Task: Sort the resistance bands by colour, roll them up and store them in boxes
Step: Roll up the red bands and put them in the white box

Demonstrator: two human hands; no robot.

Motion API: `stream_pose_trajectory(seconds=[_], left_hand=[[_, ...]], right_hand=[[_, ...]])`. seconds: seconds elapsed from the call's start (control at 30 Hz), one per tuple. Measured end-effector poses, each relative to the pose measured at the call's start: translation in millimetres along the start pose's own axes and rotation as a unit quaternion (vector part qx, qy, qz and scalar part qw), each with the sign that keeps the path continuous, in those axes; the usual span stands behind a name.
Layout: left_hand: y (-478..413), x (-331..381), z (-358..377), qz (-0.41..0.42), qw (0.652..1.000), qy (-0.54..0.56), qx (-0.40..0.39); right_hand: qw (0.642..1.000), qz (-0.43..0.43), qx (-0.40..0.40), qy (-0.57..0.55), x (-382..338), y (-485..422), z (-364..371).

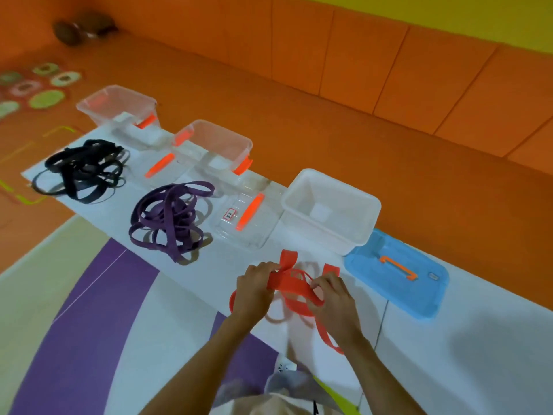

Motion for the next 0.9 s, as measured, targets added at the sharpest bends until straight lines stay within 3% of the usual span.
stream_pose_trajectory(seconds=[0.2,0.47,0.63,0.9], left_hand=[[-27.9,-19.6,28.3,-0.005,0.996,-0.011,-0.086],[-73.8,-48.9,37.1,0.0,0.975,0.106,-0.196],[-106.2,-81.9,36.1,-0.078,0.953,0.138,-0.256],[-118.2,-108.8,30.8,-0.096,0.928,0.15,-0.327]], right_hand=[[0.996,0.053,-0.07,0.013,14.7,-4.2,39.6],[0.972,0.187,-0.138,0.014,31.4,2.4,70.1],[0.956,0.266,-0.124,0.033,17.1,4.7,67.9],[0.938,0.344,-0.042,-0.009,-14.8,-5.5,68.1]])
Point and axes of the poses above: each hand's wrist, its own y-axis away from the middle knuckle, its own z-axis out of the palm, x = y × z, the point moved 10 cm from there along -y, towards the middle knuckle, and after that the axes turned 13 degrees about -z, right-handed, at the moved point
